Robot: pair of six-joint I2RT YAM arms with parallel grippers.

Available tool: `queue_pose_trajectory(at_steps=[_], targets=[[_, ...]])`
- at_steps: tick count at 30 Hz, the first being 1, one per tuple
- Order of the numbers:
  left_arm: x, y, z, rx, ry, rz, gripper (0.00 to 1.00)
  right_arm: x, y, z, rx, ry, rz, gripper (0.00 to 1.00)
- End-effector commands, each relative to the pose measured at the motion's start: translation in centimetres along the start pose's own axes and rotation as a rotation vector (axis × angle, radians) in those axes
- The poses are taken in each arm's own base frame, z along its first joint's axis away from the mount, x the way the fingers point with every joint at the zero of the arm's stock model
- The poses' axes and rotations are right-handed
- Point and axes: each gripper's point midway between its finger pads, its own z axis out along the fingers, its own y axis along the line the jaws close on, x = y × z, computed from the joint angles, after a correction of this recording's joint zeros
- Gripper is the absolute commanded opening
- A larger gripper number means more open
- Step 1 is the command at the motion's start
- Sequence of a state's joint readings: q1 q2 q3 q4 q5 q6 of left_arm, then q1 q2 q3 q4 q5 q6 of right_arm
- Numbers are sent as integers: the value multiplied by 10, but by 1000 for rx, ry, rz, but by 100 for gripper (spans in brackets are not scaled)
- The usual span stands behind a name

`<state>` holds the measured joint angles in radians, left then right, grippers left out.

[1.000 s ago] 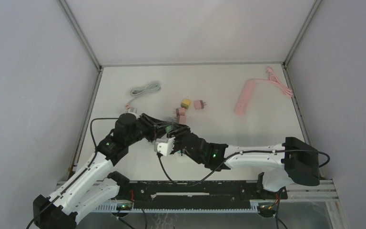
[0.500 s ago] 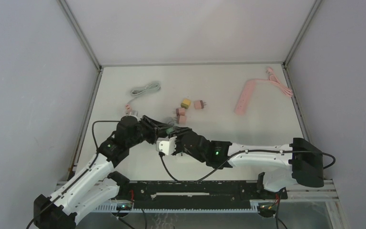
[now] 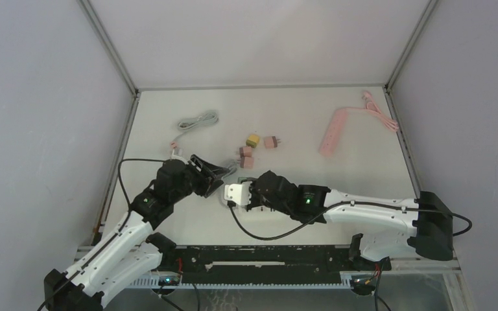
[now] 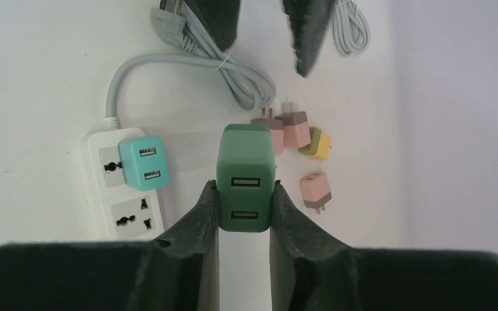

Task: Insert the plug
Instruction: Adjust the plug, then adjust the socket at the center of the board.

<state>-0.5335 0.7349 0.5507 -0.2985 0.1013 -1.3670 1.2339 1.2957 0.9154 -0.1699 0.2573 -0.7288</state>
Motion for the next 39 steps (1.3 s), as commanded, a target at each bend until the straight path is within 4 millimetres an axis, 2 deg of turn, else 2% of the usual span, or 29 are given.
queue_pose_trajectory(at_steps=[1,10,15,21,28,39], targets=[[-10,17,0,-62,-49,156,60,-11,-20,-18,6,-29,92,0],[-17,53,-1,-210,-52,330,63,0,-28,-34,-38,-8,195,0],[-11,81,3,-311,-8,362,64,8,-26,-40,-80,14,227,0],[-6,117,11,-434,4,378,62,21,-19,-39,-127,51,264,0],[-2,127,29,-511,26,446,53,35,-14,-29,-140,107,278,0],[-5,149,59,-649,80,557,38,45,-11,-24,-202,123,335,0]])
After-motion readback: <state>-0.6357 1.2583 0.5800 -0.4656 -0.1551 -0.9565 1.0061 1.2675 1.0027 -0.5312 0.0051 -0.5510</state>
